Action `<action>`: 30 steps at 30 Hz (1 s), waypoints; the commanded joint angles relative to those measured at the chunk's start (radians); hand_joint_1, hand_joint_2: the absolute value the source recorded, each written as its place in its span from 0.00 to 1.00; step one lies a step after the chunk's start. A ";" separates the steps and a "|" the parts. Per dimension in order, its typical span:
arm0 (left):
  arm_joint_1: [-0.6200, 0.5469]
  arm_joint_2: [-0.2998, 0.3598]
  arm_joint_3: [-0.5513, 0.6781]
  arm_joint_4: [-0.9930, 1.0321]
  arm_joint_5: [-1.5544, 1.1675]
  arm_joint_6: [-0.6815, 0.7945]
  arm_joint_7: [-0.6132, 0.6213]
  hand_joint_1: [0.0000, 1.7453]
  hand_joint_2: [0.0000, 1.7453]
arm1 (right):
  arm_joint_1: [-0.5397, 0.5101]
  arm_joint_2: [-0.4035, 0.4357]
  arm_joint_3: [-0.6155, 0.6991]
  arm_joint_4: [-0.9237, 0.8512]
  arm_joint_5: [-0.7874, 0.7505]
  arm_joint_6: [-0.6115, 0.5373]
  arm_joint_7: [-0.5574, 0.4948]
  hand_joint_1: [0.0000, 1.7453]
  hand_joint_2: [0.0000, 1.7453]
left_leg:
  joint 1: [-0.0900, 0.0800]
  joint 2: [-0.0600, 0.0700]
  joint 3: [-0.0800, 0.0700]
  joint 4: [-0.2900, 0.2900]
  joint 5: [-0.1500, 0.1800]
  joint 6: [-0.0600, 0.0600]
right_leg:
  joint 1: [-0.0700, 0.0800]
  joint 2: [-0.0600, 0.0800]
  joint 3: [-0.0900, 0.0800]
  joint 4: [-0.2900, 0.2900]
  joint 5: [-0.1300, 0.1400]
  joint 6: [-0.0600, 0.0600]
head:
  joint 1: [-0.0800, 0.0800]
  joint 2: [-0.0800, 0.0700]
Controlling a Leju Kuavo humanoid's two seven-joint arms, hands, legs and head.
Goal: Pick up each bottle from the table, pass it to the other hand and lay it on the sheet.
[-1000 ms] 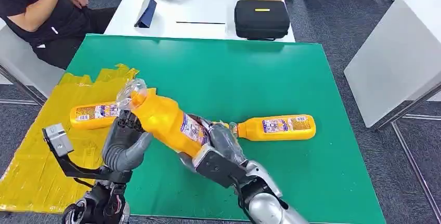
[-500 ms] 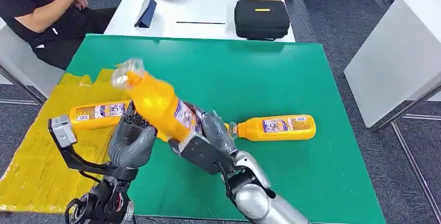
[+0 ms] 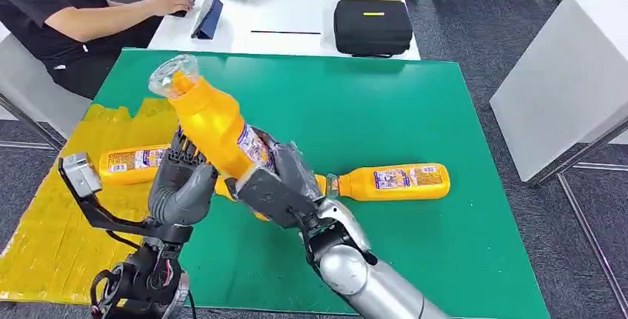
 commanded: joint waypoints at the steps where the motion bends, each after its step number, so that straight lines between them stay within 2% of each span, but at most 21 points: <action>1: -0.037 -0.014 -0.009 0.032 -0.012 0.014 0.004 0.00 1.00 | -0.074 0.051 0.211 0.202 0.117 0.016 0.036 1.00 1.00 | 0.001 0.000 0.002 -0.001 0.000 0.000 | 0.001 0.000 0.001 -0.001 0.000 -0.003 | 0.000 0.000; 9: -0.016 -0.015 0.005 0.029 -0.015 0.023 0.003 0.00 1.00 | -0.089 0.091 0.268 0.260 0.156 0.041 0.050 1.00 1.00 | 0.001 -0.003 0.004 0.000 -0.001 0.001 | 0.001 -0.001 0.003 0.000 -0.002 -0.006 | 0.000 0.000; 18: 0.019 -0.011 0.012 0.041 -0.022 0.059 -0.025 0.00 1.00 | -0.082 0.093 0.278 0.276 0.138 0.043 0.036 1.00 1.00 | 0.001 -0.003 0.005 -0.001 -0.001 0.001 | 0.001 -0.002 0.004 -0.001 -0.002 -0.006 | 0.000 0.000; 19: 0.008 0.012 0.001 0.053 -0.016 0.066 -0.030 0.00 1.00 | -0.084 0.091 0.281 0.280 0.138 0.043 0.036 1.00 1.00 | 0.001 -0.003 0.004 -0.001 -0.001 0.001 | 0.001 -0.002 0.004 -0.001 -0.002 -0.005 | 0.000 0.000; 21: 0.000 0.020 0.012 0.076 -0.001 0.068 -0.049 1.00 1.00 | -0.087 0.092 0.277 0.293 0.136 0.035 0.040 1.00 1.00 | 0.001 -0.004 0.004 -0.001 -0.001 0.001 | 0.001 -0.003 0.004 -0.001 -0.002 -0.006 | 0.000 0.000; 28: -0.023 0.012 0.009 0.085 0.004 0.077 -0.056 1.00 1.00 | -0.108 0.093 0.248 0.329 0.119 0.017 0.049 1.00 1.00 | 0.001 -0.004 0.002 0.000 0.000 0.001 | 0.001 -0.003 0.002 -0.001 -0.001 -0.004 | 0.000 0.000; 30: -0.004 -0.015 0.019 0.064 0.004 0.081 -0.058 1.00 1.00 | -0.107 0.081 0.246 0.323 0.115 0.015 0.048 1.00 1.00 | 0.001 -0.004 0.002 -0.001 0.000 0.001 | 0.001 -0.003 0.002 -0.001 -0.001 -0.004 | 0.000 0.000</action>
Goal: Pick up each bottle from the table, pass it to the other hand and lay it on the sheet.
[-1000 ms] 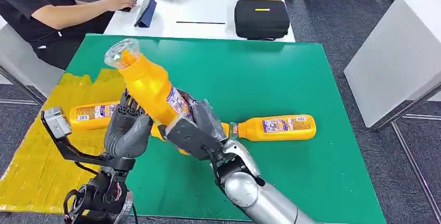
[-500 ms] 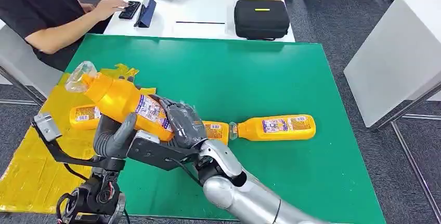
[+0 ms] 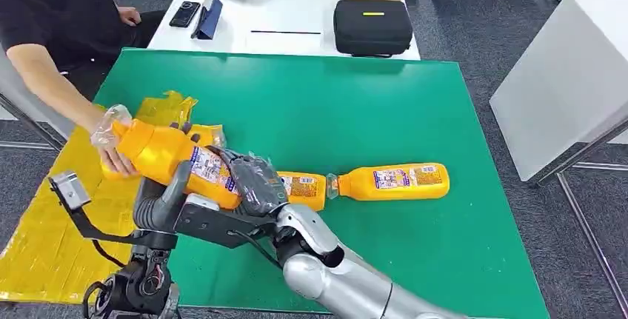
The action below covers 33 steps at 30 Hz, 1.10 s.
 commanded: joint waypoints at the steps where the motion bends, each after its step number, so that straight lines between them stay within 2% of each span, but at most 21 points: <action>1: -0.078 -0.029 -0.061 0.023 0.000 0.003 0.001 1.00 1.00 | -0.001 -0.001 0.081 0.109 -0.021 0.010 -0.003 1.00 1.00 | 0.000 -0.005 0.003 -0.001 -0.001 0.001 | 0.001 -0.004 0.005 0.000 -0.002 -0.006 | 0.000 0.000; 7: -0.055 -0.021 -0.037 -0.004 -0.013 0.024 -0.021 1.00 1.00 | 0.024 -0.052 0.032 0.096 -0.024 -0.029 0.002 1.00 1.00 | 0.001 -0.004 0.002 0.000 0.000 0.001 | 0.001 -0.004 0.004 -0.001 -0.001 -0.004 | 0.000 0.000; 8: -0.047 -0.022 -0.022 -0.014 -0.020 0.029 -0.028 1.00 1.00 | 0.032 -0.066 0.010 0.084 -0.025 -0.031 0.003 0.86 1.00 | 0.001 -0.006 0.003 0.000 -0.001 0.001 | 0.001 -0.005 0.005 -0.001 -0.002 -0.005 | 0.000 0.000; 9: -0.041 -0.021 -0.010 -0.020 -0.035 0.029 -0.032 1.00 1.00 | 0.043 -0.076 -0.017 0.070 -0.021 -0.043 -0.005 0.00 1.00 | 0.001 -0.005 0.002 -0.001 0.000 0.001 | 0.001 -0.005 0.004 -0.002 -0.001 -0.004 | 0.000 0.000; 11: -0.018 -0.014 0.033 -0.042 -0.074 0.043 -0.043 1.00 1.00 | 0.064 -0.116 -0.089 0.039 -0.060 -0.024 -0.018 0.00 1.00 | 0.001 -0.006 0.002 -0.001 0.000 0.001 | 0.001 -0.005 0.004 -0.001 -0.001 -0.004 | 0.000 0.000; 12: -0.007 -0.015 0.052 -0.048 -0.097 0.046 -0.046 1.00 1.00 | 0.075 -0.126 -0.121 0.028 -0.066 -0.020 -0.023 0.00 0.00 | 0.001 -0.007 0.003 0.000 -0.001 0.001 | 0.001 -0.006 0.006 -0.001 -0.002 -0.005 | 0.000 0.000; 16: 0.043 -0.012 0.157 -0.050 -0.378 0.145 -0.056 1.00 1.00 | 0.135 -0.170 -0.254 -0.090 -0.038 -0.023 -0.024 0.00 0.00 | 0.000 -0.006 0.004 0.000 -0.001 0.002 | 0.001 -0.005 0.006 0.000 -0.002 -0.006 | 0.000 0.000; 19: 0.072 -0.014 0.249 -0.017 -0.573 0.137 -0.061 1.00 1.00 | 0.200 -0.191 -0.345 -0.208 0.010 0.025 -0.018 0.00 0.00 | -0.001 -0.004 0.001 -0.001 -0.001 0.001 | 0.000 -0.003 0.003 0.000 -0.001 -0.004 | 0.000 0.000; 20: 0.085 -0.009 0.268 0.011 -0.731 0.183 -0.009 1.00 1.00 | 0.232 -0.189 -0.376 -0.229 0.010 0.054 -0.006 0.00 0.00 | -0.001 -0.004 0.003 0.000 -0.001 0.001 | 0.000 -0.003 0.005 0.000 -0.002 -0.006 | 0.000 0.000; 21: 0.095 -0.007 0.297 0.051 -0.806 0.187 -0.031 1.00 1.00 | 0.260 -0.192 -0.395 -0.241 0.024 0.059 -0.024 0.00 0.00 | -0.001 -0.003 0.002 -0.001 -0.001 0.001 | 0.000 -0.002 0.004 0.000 -0.002 -0.005 | 0.000 0.000; 24: 0.071 0.065 0.285 0.188 -1.159 0.274 0.002 1.00 1.00 | 0.272 -0.203 -0.406 -0.254 0.033 0.065 -0.029 0.00 0.00 | -0.001 -0.003 0.004 -0.002 -0.001 0.001 | 0.000 -0.002 0.005 -0.002 -0.001 -0.004 | 0.000 0.000; 25: 0.056 0.076 0.286 0.232 -1.196 0.286 -0.002 1.00 1.00 | 0.270 -0.205 -0.406 -0.256 0.034 0.072 -0.027 0.00 0.00 | -0.001 -0.004 0.006 -0.003 -0.001 0.001 | 0.000 -0.003 0.007 -0.002 -0.002 -0.006 | 0.000 0.000; 26: 0.030 0.115 0.258 0.305 -1.368 0.309 0.075 1.00 1.00 | 0.262 -0.207 -0.400 -0.253 0.033 0.091 -0.021 0.00 0.00 | -0.001 -0.004 0.006 -0.003 -0.001 0.001 | 0.000 -0.003 0.007 -0.002 -0.002 -0.006 | 0.000 0.000; 28: -0.007 0.126 0.246 0.382 -1.382 0.317 0.071 1.00 1.00 | 0.252 -0.203 -0.396 -0.245 0.032 0.096 -0.019 0.00 0.00 | -0.001 -0.005 0.005 -0.003 0.000 0.001 | 0.000 -0.003 0.006 -0.001 -0.001 -0.006 | 0.000 0.000; 30: -0.072 0.158 0.196 0.519 -1.451 0.285 0.137 1.00 1.00 | 0.229 -0.202 -0.374 -0.223 0.029 0.117 -0.015 0.00 0.00 | -0.001 -0.004 0.004 -0.003 0.000 0.001 | 0.000 -0.003 0.005 -0.001 -0.001 -0.006 | 0.000 0.000; 33: -0.091 0.158 0.186 0.558 -1.465 0.299 0.142 1.00 1.00 | 0.223 -0.200 -0.367 -0.216 0.026 0.120 -0.014 0.00 0.00 | -0.001 -0.004 0.003 -0.002 0.001 0.001 | 0.000 -0.003 0.003 -0.001 0.000 -0.006 | 0.000 0.000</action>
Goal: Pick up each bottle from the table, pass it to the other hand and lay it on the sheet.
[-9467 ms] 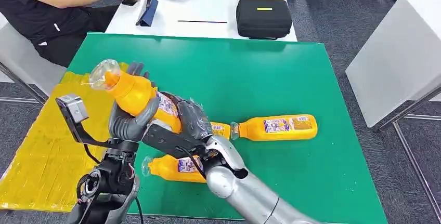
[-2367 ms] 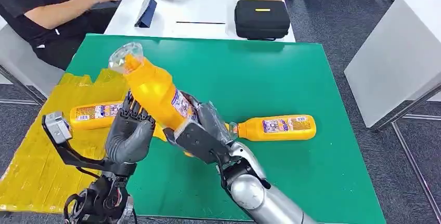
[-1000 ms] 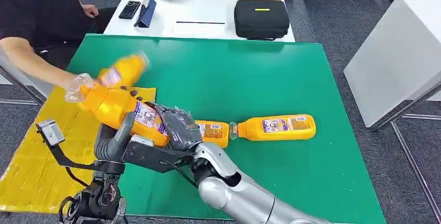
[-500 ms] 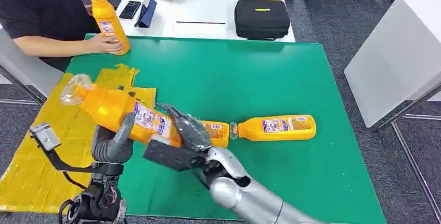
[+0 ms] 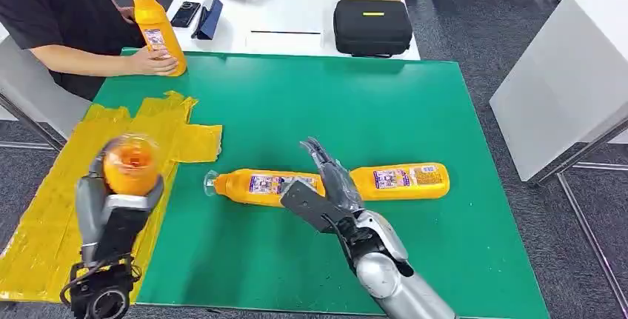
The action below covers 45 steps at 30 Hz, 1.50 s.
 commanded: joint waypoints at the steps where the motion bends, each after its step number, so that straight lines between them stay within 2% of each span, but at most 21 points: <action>1: -0.176 0.108 -0.087 0.406 -0.144 0.003 0.100 1.00 1.00 | -0.047 -0.016 0.014 -0.004 -0.003 0.020 -0.007 0.00 0.00 | -0.001 -0.003 0.002 -0.001 0.001 0.000 | 0.000 -0.002 0.003 0.000 0.000 -0.004 | 0.000 0.000; 3: -0.240 0.130 -0.145 0.484 -0.236 -0.029 0.171 1.00 1.00 | -0.070 -0.013 0.039 -0.015 -0.011 0.053 0.020 0.00 0.00 | 0.000 -0.003 0.001 0.000 0.002 0.000 | 0.000 -0.002 0.001 0.001 0.000 -0.004 | 0.000 0.000; 5: -0.307 0.123 -0.191 0.615 -0.308 -0.023 0.195 1.00 1.00 | -0.081 -0.008 0.060 -0.005 -0.012 0.064 0.032 0.00 0.00 | 0.000 -0.005 0.002 0.000 0.003 0.001 | 0.000 -0.004 0.002 0.001 0.001 -0.004 | 0.000 0.000; 11: -0.393 0.083 -0.188 0.809 -0.271 -0.066 0.212 1.00 1.00 | -0.073 -0.005 0.082 0.016 0.006 0.093 0.063 0.00 0.00 | 0.000 -0.003 0.001 -0.001 0.003 0.001 | 0.000 -0.002 0.003 0.000 0.002 -0.002 | 0.000 0.000; 12: -0.404 0.075 -0.178 0.827 -0.251 -0.086 0.213 0.59 1.00 | -0.078 -0.008 0.088 0.023 0.012 0.101 0.069 0.00 0.00 | 0.000 -0.004 0.002 -0.001 0.002 0.001 | 0.000 -0.002 0.004 0.000 0.001 -0.004 | 0.000 0.000; 13: -0.417 0.071 -0.173 0.851 -0.242 -0.091 0.233 0.00 1.00 | -0.081 -0.009 0.089 0.033 0.021 0.114 0.077 0.00 0.00 | 0.000 -0.002 0.001 0.000 0.003 0.001 | 0.000 -0.002 0.002 0.000 0.003 -0.003 | 0.000 0.000; 14: -0.426 0.062 -0.158 0.862 -0.222 -0.097 0.243 0.00 1.00 | -0.085 -0.008 0.090 0.046 0.031 0.121 0.089 0.00 0.00 | 0.000 -0.003 0.002 0.000 0.002 0.001 | 0.000 -0.002 0.003 0.001 0.003 -0.005 | 0.000 0.000; 15: -0.430 0.059 -0.153 0.867 -0.213 -0.100 0.243 0.00 1.00 | -0.089 -0.007 0.092 0.055 0.039 0.124 0.094 0.00 1.00 | 0.000 -0.003 0.000 0.000 0.003 0.001 | 0.001 -0.002 0.002 0.000 0.003 -0.004 | 0.000 0.000; 17: -0.431 0.053 -0.140 0.870 -0.195 -0.095 0.239 0.00 1.00 | -0.095 -0.008 0.099 0.075 0.052 0.138 0.106 0.00 1.00 | 0.000 -0.003 0.001 0.000 0.003 0.001 | 0.000 -0.002 0.002 0.001 0.003 -0.004 | 0.000 0.000; 18: -0.429 0.054 -0.140 0.870 -0.194 -0.094 0.239 0.00 0.00 | -0.090 -0.009 0.099 0.078 0.051 0.137 0.105 0.00 1.00 | 0.000 -0.002 0.000 0.000 0.003 0.001 | 0.001 -0.001 0.001 0.000 0.003 -0.003 | 0.000 0.000; 30: -0.397 0.033 -0.076 0.768 -0.083 -0.109 0.207 0.00 0.00 | -0.143 0.018 0.132 0.203 0.124 0.170 0.121 0.00 1.00 | 0.000 -0.001 0.001 0.000 0.002 0.001 | 0.001 0.000 0.002 0.001 0.003 -0.005 | 0.000 0.000; 33: -0.361 0.019 -0.046 0.657 0.096 -0.169 0.144 0.00 0.00 | -0.165 0.029 0.125 0.283 0.160 0.171 0.117 0.00 1.00 | 0.000 -0.001 0.000 0.001 0.002 0.002 | 0.001 0.000 0.002 0.001 0.003 -0.005 | 0.000 0.000; 37: -0.342 0.019 -0.046 0.603 0.151 -0.186 0.147 0.00 0.00 | -0.174 0.034 0.119 0.318 0.171 0.160 0.100 0.00 1.00 | 0.000 -0.001 0.000 0.000 0.002 0.001 | 0.001 -0.001 0.001 0.000 0.003 -0.004 | 0.000 0.000; 39: -0.302 0.020 -0.058 0.478 0.322 -0.246 0.113 0.00 0.00 | -0.203 0.044 0.123 0.381 0.229 0.140 0.111 0.00 1.00 | 0.000 -0.001 -0.001 0.000 0.002 0.002 | 0.000 0.000 0.001 0.001 0.003 -0.004 | 0.000 0.000; 45: -0.203 0.041 -0.146 0.139 0.607 -0.290 0.101 0.00 0.00 | -0.259 0.086 0.119 0.500 0.279 0.126 0.102 0.00 1.00 | 0.000 0.000 -0.001 0.002 0.001 0.002 | 0.001 0.001 0.001 0.002 0.002 -0.006 | 0.000 0.000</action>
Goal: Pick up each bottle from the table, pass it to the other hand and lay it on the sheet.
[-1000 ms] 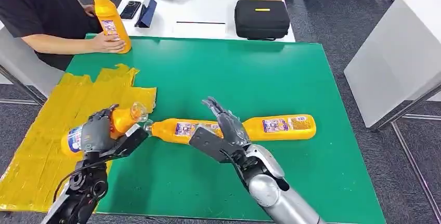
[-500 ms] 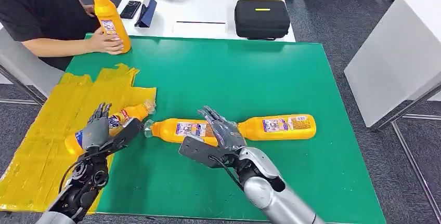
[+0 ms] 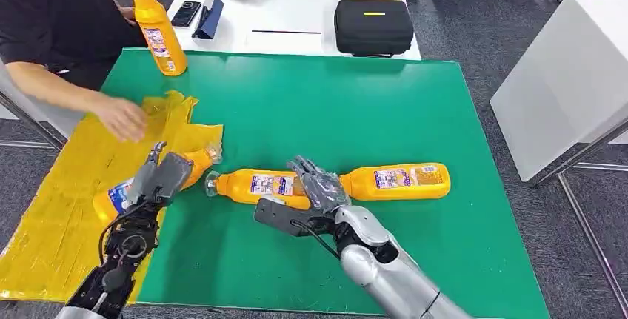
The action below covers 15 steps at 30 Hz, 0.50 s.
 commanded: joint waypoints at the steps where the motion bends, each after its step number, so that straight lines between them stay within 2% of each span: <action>1: 0.102 0.012 -0.072 -0.402 0.250 -0.045 -0.005 0.00 0.00 | -0.118 0.062 0.014 0.255 0.047 -0.015 -0.006 0.00 1.00 | 0.000 0.000 0.001 0.002 -0.002 0.001 | 0.001 0.001 0.001 0.001 -0.001 -0.005 | 0.000 0.000; 9: 0.127 0.009 -0.120 -0.557 0.361 -0.038 -0.053 0.00 0.00 | -0.157 0.102 0.039 0.386 0.071 -0.014 -0.006 0.00 1.00 | 0.000 -0.001 0.003 0.002 -0.003 0.001 | 0.001 0.001 0.002 0.002 -0.002 -0.007 | 0.000 0.000; 11: 0.118 -0.001 -0.135 -0.588 0.376 -0.041 -0.090 0.00 0.00 | -0.162 0.114 0.062 0.439 0.072 0.032 -0.020 0.00 1.00 | 0.000 0.000 0.003 0.002 -0.003 0.002 | 0.001 0.002 0.003 0.002 -0.002 -0.008 | 0.000 0.000; 12: 0.111 -0.008 -0.145 -0.603 0.376 -0.038 -0.085 0.00 0.00 | -0.162 0.122 0.081 0.479 0.076 0.049 -0.024 0.00 1.00 | 0.000 0.000 0.002 0.001 -0.001 0.001 | 0.001 0.000 0.001 0.000 -0.001 -0.005 | 0.000 0.000; 15: 0.103 -0.024 -0.147 -0.613 0.378 -0.033 -0.073 0.00 0.00 | -0.166 0.140 0.109 0.549 0.080 0.076 -0.032 0.00 1.00 | 0.001 -0.003 0.003 0.001 -0.002 0.002 | 0.002 -0.002 0.003 0.001 -0.002 -0.007 | 0.000 0.000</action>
